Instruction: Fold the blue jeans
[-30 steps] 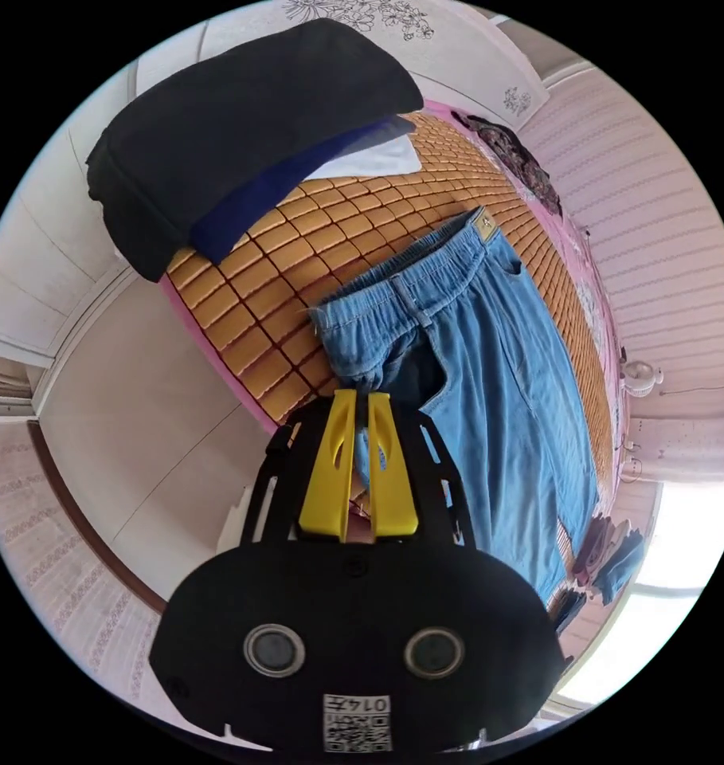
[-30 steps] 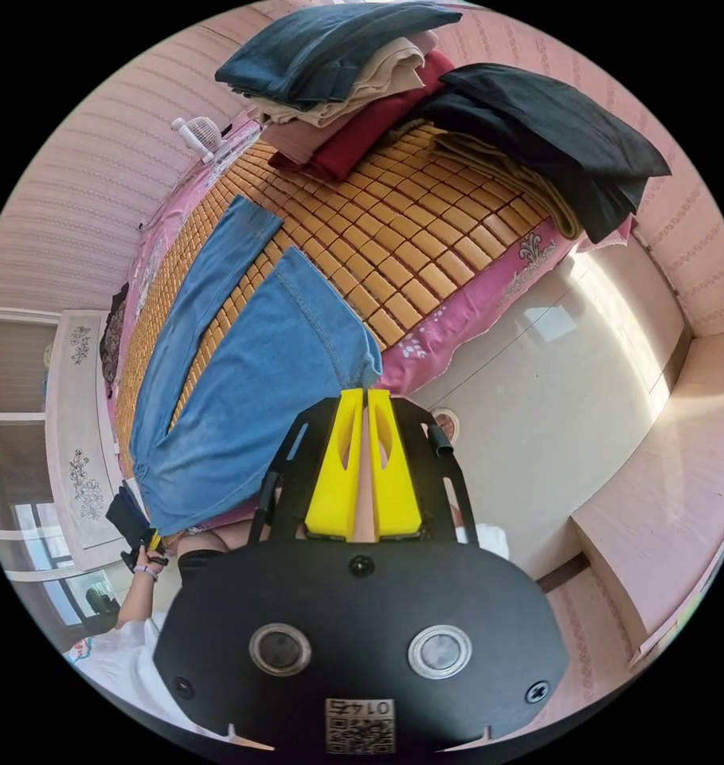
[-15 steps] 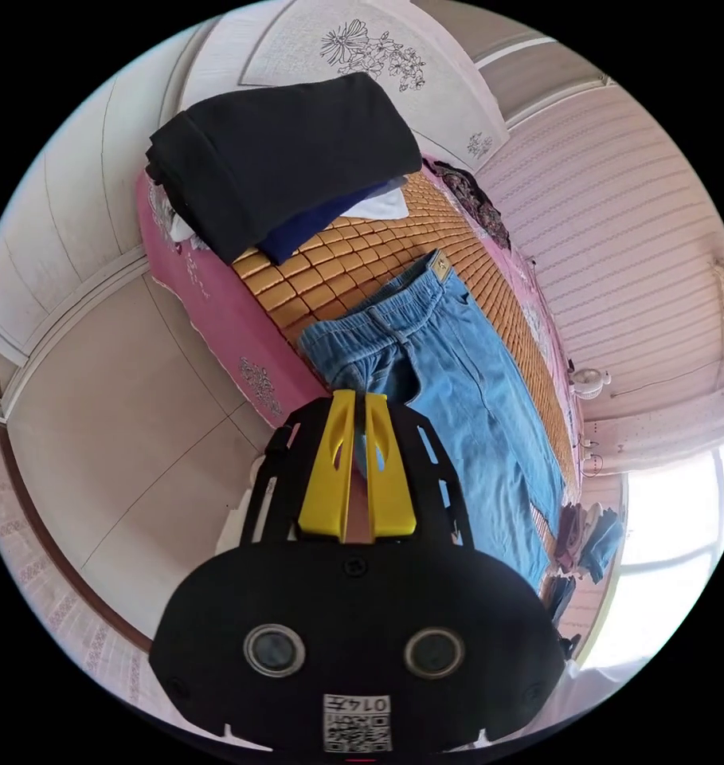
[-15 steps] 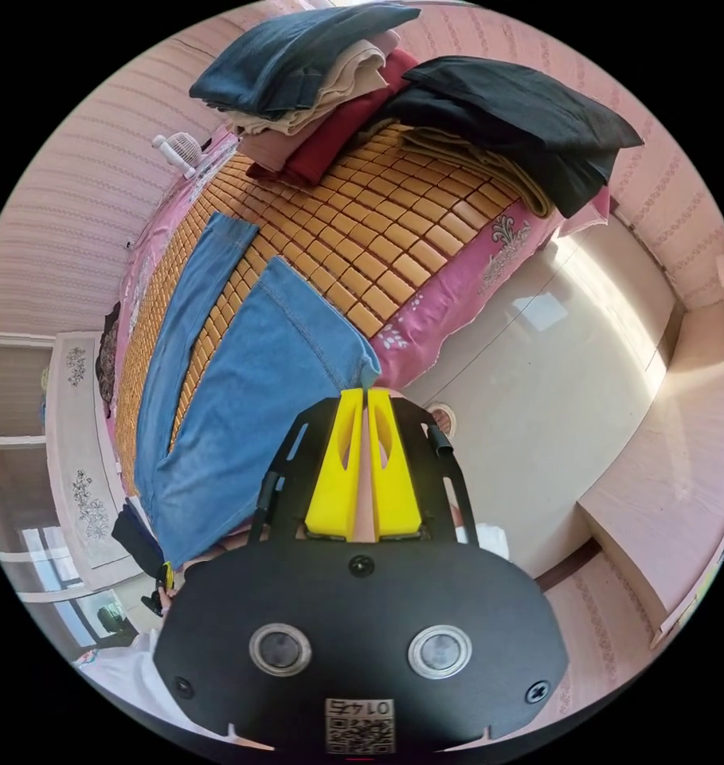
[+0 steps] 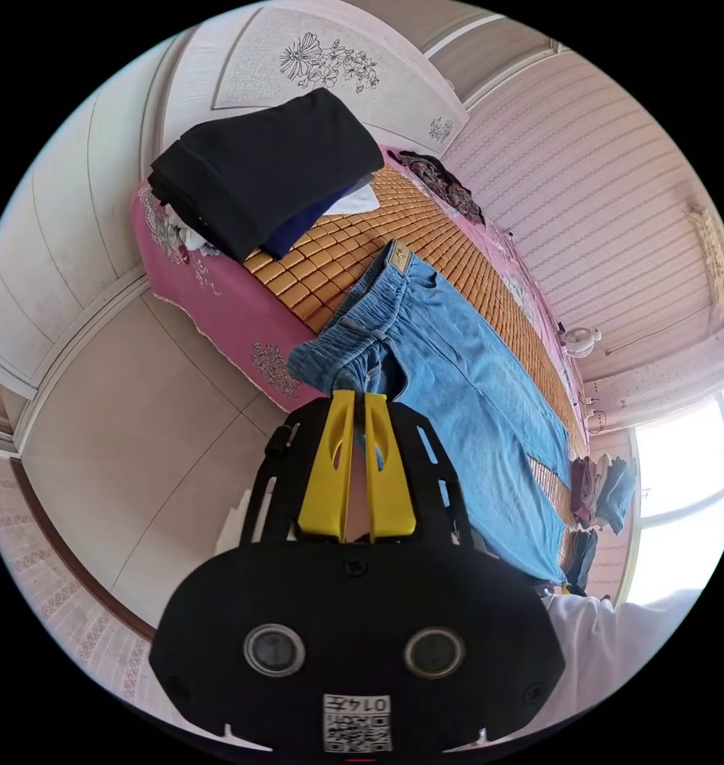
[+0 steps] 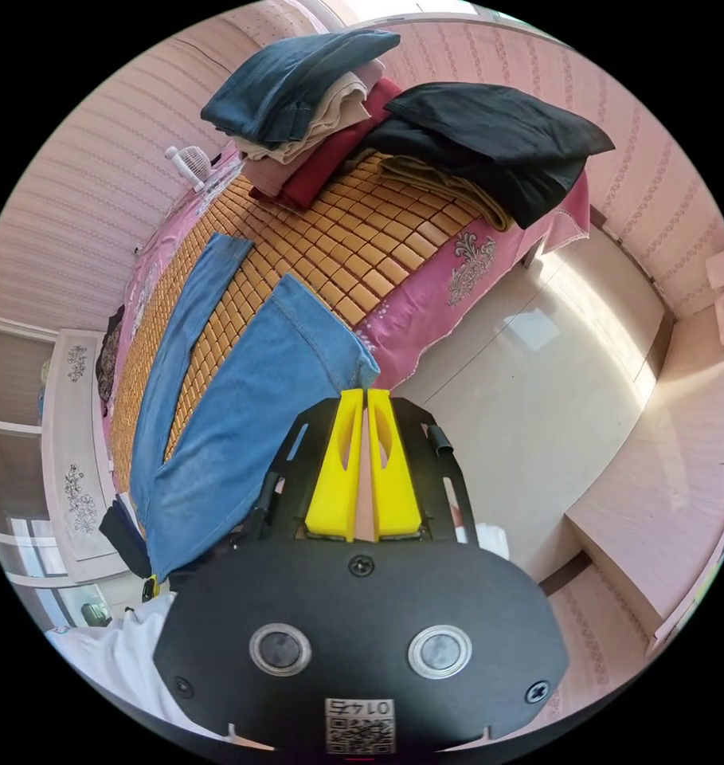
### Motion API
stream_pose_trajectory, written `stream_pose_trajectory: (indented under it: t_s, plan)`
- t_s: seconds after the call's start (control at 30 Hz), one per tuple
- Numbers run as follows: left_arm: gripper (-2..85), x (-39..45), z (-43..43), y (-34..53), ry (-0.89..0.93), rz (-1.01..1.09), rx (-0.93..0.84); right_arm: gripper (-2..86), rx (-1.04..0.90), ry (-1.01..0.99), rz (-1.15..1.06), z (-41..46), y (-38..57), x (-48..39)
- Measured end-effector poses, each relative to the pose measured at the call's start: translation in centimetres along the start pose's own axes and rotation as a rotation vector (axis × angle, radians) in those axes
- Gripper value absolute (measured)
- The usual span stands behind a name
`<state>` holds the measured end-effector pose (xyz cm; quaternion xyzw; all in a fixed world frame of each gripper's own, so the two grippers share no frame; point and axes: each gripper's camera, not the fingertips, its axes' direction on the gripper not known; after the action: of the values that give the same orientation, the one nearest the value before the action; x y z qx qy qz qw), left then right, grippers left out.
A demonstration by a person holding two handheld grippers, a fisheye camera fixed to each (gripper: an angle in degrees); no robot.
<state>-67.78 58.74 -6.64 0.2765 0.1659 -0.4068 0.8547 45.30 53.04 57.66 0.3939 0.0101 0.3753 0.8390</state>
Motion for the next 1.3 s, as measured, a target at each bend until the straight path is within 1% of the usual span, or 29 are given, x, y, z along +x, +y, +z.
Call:
stream_pose_trajectory:
  t_s: [0.13, 0.33, 0.53, 0.63, 0.7, 0.77, 0.83, 0.87, 0.93, 0.97, 1.0, 1.03, 1.1, 1.13, 1.17, 1.2, 1.23, 1.27, 1.3]
  plan:
    - [-0.7, 1.2, -0.6, 0.0, 0.007, 0.016, 0.015, 0.2, 0.011, -0.017, -0.022, -0.7, -0.8, -1.1]
    - [-0.8, 4.2, -1.7, -1.3, 0.084, 0.029, 0.073, 0.2, 0.069, -0.032, -0.160, -2.5, -4.5, -6.5]
    - [-0.8, 10.0, -1.3, -5.1, 0.124, 0.148, 0.123, 0.3, 0.155, -0.058, -0.316, -3.9, -10.5, -14.3]
    - [-0.8, 13.8, 0.2, -7.7, 0.110, 0.207, 0.136, 0.4, 0.179, -0.025, -0.394, -3.9, -14.5, -19.3]
    - [-0.8, 15.9, 1.6, -9.8, 0.121, 0.215, 0.155, 0.7, 0.197, 0.022, -0.487, -3.5, -17.9, -24.3]
    - [-0.6, 17.7, 3.3, -12.2, 0.140, 0.179, 0.176, 1.1, 0.208, 0.042, -0.536, -3.1, -20.9, -28.3]
    - [0.0, 20.0, 6.8, -15.0, 0.132, 0.129, 0.198, 1.8, 0.217, -0.022, -0.544, -2.4, -24.2, -31.7]
    - [0.6, 20.5, 7.8, -15.6, 0.117, 0.117, 0.194, 2.5, 0.212, -0.088, -0.503, -1.6, -26.4, -33.3]
    - [3.2, 21.7, 12.2, -17.1, 0.011, 0.020, 0.110, 4.3, 0.225, -0.108, -0.370, 0.1, -29.0, -34.6]
    - [3.9, 21.9, 13.2, -17.3, -0.026, 0.001, 0.078, 5.3, 0.200, -0.101, -0.311, 1.6, -30.0, -35.1]
    - [4.3, 22.4, 14.7, -17.3, -0.117, -0.024, 0.039, 5.9, 0.157, -0.076, -0.290, 3.2, -30.4, -35.4]
    - [4.4, 22.9, 15.6, -17.0, -0.190, -0.027, 0.038, 6.1, 0.134, -0.057, -0.289, 4.1, -30.4, -35.5]
    - [4.0, 23.6, 16.1, -16.4, -0.239, -0.022, 0.059, 6.4, 0.058, 0.066, -0.319, 7.3, -29.5, -35.1]
    - [3.4, 24.4, 16.4, -15.9, -0.241, 0.011, 0.065, 6.6, 0.040, 0.105, -0.331, 8.0, -29.1, -34.8]
    - [3.3, 24.9, 16.6, -15.6, -0.235, 0.039, 0.061, 6.8, -0.003, 0.187, -0.358, 9.6, -28.4, -34.2]
    - [3.0, 26.2, 17.4, -14.8, -0.208, 0.119, 0.030, 6.8, -0.046, 0.262, -0.370, 11.0, -27.6, -33.4]
    - [2.5, 27.8, 18.6, -13.6, -0.179, 0.219, -0.029, 6.9, -0.066, 0.292, -0.373, 11.7, -27.2, -33.0]
    - [2.2, 28.7, 19.4, -13.0, -0.174, 0.268, -0.068, 6.1, -0.101, 0.334, -0.367, 12.9, -26.5, -32.2]
    - [1.3, 30.3, 21.2, -11.6, -0.189, 0.362, -0.149, 4.4, -0.065, 0.309, -0.353, 13.1, -25.9, -31.6]
